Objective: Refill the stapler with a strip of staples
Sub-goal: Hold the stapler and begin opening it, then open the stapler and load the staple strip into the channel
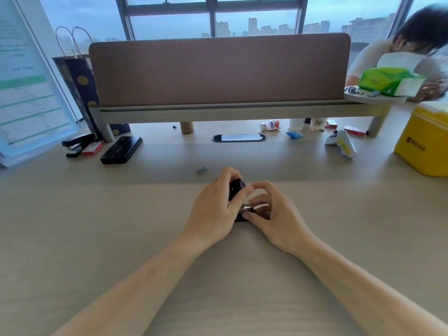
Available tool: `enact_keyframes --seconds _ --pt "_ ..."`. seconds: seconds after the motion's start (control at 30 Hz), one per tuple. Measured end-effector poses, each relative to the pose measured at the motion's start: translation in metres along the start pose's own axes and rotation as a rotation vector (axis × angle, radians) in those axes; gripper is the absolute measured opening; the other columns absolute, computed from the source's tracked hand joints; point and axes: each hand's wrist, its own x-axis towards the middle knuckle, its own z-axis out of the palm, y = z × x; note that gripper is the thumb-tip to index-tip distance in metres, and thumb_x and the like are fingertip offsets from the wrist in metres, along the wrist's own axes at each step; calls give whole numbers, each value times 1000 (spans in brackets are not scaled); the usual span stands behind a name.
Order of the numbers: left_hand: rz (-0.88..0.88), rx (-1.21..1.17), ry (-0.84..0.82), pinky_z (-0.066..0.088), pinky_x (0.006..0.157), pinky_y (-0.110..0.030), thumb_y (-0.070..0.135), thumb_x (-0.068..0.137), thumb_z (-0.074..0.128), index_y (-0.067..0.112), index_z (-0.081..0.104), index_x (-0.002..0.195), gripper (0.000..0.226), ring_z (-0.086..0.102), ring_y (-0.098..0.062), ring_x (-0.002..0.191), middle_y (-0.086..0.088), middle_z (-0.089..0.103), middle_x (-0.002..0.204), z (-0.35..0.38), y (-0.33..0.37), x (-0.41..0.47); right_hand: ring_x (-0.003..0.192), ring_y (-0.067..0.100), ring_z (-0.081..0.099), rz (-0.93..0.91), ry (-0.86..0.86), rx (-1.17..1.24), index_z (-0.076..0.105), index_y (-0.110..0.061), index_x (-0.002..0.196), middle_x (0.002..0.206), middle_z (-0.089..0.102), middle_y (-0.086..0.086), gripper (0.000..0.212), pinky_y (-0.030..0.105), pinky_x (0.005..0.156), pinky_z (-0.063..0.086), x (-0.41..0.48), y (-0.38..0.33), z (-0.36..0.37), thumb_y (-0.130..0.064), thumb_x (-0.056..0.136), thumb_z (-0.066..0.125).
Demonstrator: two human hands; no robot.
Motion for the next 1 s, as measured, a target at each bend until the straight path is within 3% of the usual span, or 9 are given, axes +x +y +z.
enact_keyframes --seconds 0.17,0.33,0.5,0.6,0.73,0.8,0.87,0.97,1.0 --pt "-43 -146 75 47 76 -17 35 101 62 20 56 107 17 65 -7 87 11 67 93 -5 1 -1 79 13 77 12 7 0 62 -30 112 97 80 -3 39 29 80 61 -1 0 1 -13 86 86" --pt "-149 -535 278 53 83 -36 22 107 52 22 54 103 4 64 -18 79 -5 66 86 -23 -14 -5 79 8 75 14 14 -28 61 -32 101 95 78 -9 34 18 75 54 0 1 2 -14 85 86" --pt "-391 -931 485 52 74 -38 24 110 41 20 51 93 21 61 -27 74 -2 61 75 -36 -25 -11 81 11 73 28 5 -38 67 -32 100 96 75 -9 27 21 79 55 0 2 1 -15 87 84" --pt "-570 -1222 623 54 82 -45 20 108 41 14 49 89 21 66 -26 61 -2 60 64 -46 -38 -16 79 13 74 12 7 -55 68 -31 98 95 77 -6 26 29 81 59 0 2 1 -14 86 84" --pt "-658 -1308 652 57 84 -47 15 106 40 13 54 85 25 70 -31 69 -7 64 64 -53 -45 -21 78 14 74 -6 10 -61 69 -31 96 92 78 -7 25 38 84 62 0 2 2 -13 86 84" --pt "-656 -1162 582 57 80 -41 10 104 37 14 56 84 28 69 -35 86 -12 68 75 -57 -49 -23 77 12 74 -4 14 -68 70 -32 95 93 78 -7 25 40 85 63 0 2 2 -13 86 84" --pt "-490 -673 511 51 84 -32 1 98 38 17 61 88 30 67 -32 101 -12 72 91 -67 -58 -27 77 12 75 -3 16 -76 71 -33 94 93 79 -7 26 40 86 63 -1 2 2 -11 86 83" --pt "168 485 285 41 108 -37 -4 84 50 12 69 115 39 63 -32 121 -7 71 122 -90 -62 -27 80 15 76 -4 12 -79 73 -31 95 95 79 -6 24 40 87 63 0 1 2 -11 86 83" --pt "349 692 132 36 115 -42 1 81 54 11 70 119 43 63 -32 124 -6 71 126 -93 -59 -23 80 16 77 -2 11 -83 74 -31 95 95 79 -5 23 39 87 63 0 1 2 -11 86 83"
